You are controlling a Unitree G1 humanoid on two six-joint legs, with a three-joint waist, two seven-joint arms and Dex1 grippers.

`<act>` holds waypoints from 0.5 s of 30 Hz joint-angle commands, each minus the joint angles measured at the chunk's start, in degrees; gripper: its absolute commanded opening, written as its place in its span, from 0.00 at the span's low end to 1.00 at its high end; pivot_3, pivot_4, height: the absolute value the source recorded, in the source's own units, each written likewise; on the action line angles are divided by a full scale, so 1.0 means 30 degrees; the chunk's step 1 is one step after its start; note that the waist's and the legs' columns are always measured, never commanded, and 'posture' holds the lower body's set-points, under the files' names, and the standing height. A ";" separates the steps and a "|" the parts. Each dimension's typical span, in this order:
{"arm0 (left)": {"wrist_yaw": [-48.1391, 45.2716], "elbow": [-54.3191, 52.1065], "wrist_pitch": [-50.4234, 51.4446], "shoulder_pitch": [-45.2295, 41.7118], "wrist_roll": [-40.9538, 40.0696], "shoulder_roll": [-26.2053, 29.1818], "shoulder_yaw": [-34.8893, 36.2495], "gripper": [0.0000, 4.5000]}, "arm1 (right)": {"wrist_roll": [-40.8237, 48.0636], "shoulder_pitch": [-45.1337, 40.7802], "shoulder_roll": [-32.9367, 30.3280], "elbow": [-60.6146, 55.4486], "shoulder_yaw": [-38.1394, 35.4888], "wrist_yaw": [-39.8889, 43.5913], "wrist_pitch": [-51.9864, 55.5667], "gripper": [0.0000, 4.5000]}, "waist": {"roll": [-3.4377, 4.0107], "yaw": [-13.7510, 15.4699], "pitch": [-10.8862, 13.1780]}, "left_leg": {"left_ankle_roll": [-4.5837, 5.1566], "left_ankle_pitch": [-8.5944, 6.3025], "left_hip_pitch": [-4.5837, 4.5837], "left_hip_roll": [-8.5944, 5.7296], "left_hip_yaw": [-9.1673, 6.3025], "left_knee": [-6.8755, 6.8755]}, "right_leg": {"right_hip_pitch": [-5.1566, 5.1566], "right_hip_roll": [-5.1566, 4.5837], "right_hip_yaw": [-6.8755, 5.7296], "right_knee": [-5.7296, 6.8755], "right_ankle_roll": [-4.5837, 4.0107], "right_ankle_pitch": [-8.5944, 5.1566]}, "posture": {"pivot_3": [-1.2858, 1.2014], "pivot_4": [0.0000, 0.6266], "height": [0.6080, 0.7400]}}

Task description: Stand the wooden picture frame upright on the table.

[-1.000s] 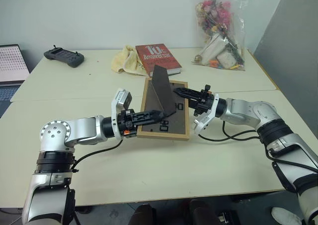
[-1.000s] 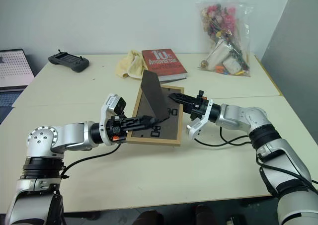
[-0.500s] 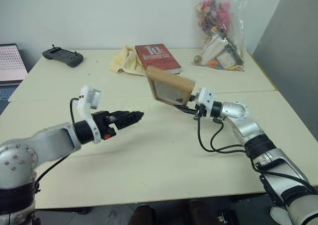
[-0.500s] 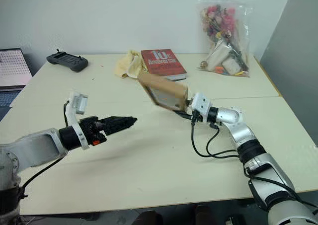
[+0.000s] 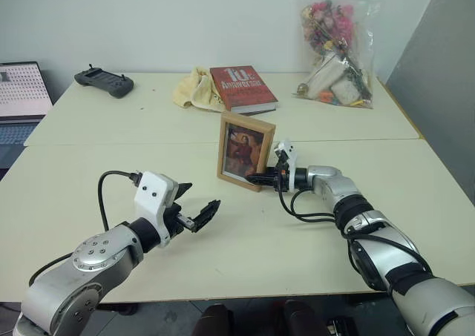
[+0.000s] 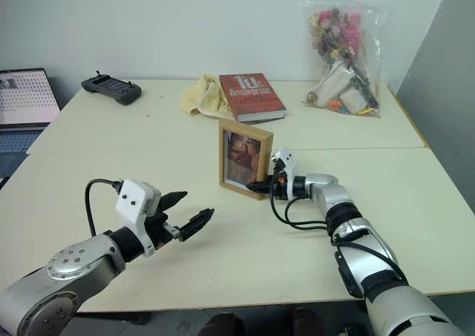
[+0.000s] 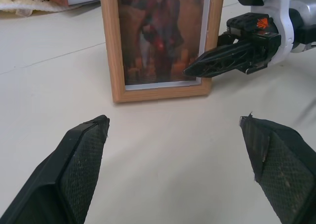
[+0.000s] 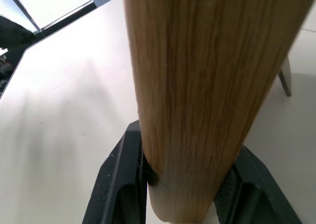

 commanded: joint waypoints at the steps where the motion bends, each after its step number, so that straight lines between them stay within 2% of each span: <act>1: -0.0601 0.0073 -0.0303 -0.0400 0.0507 -0.0350 0.0167 1.00 | -0.0679 -0.0277 -0.0040 0.0320 -0.0923 0.0129 -0.0492 0.55 | 0.0001 0.0022 0.0001 | 0.0001 -0.0001 -0.0001 -0.0001 -0.0001 0.0001 | 0.0000 0.0000 0.0000 0.0001 0.0000 0.0001 | 0.52 0.24 1.00; 5: -0.1273 0.0665 -0.0159 -0.0896 0.0735 -0.0453 0.0188 1.00 | -0.1358 0.0182 -0.0527 -0.0086 -0.1208 0.0222 -0.0775 0.77 | 0.0000 0.0018 0.0000 | 0.0001 -0.0001 0.0001 0.0002 0.0000 0.0003 | 0.0000 0.0002 0.0001 0.0006 0.0002 0.0001 | 0.52 0.24 1.00; 8: -0.2100 0.1552 0.0032 -0.1464 0.0714 -0.0119 0.0544 1.00 | -0.1751 0.1208 -0.1740 -0.1422 -0.1366 0.0470 -0.0741 0.96 | 0.0000 0.0092 0.0000 | 0.0001 -0.0001 -0.0003 0.0002 0.0001 0.0003 | 0.0002 0.0001 -0.0003 0.0005 0.0001 0.0001 | 0.52 0.24 1.00; 9: -0.2470 0.2101 0.0255 -0.1811 0.0597 0.0134 0.0807 1.00 | -0.1988 0.1820 -0.2499 -0.2309 -0.1339 0.0554 -0.0894 0.99 | 0.0000 0.0117 0.0000 | 0.0002 -0.0001 -0.0007 0.0001 -0.0001 0.0005 | 0.0002 0.0000 -0.0006 0.0002 0.0002 0.0001 | 0.52 0.24 1.00; 13: -0.4500 0.4830 0.1364 -0.3689 -0.0190 0.1574 0.1908 1.00 | -0.3312 0.4391 -0.6045 -0.7019 -0.1307 0.0540 -0.1726 1.00 | 0.0008 0.0331 0.0006 | 0.0006 -0.0003 -0.0021 -0.0002 -0.0029 0.0019 | 0.0018 -0.0003 -0.0050 -0.0012 0.0008 0.0001 | 0.52 0.24 1.00; 15: -0.5569 0.6113 0.1335 -0.4346 0.0182 0.2348 0.2032 1.00 | -0.2574 0.5195 -0.6978 -0.9767 -0.1819 0.0705 0.0022 1.00 | 0.0023 0.0334 0.0015 | 0.0019 -0.0010 -0.0035 -0.0007 -0.0036 0.0029 | 0.0014 -0.0007 -0.0071 -0.0011 0.0016 -0.0001 | 0.52 0.24 1.00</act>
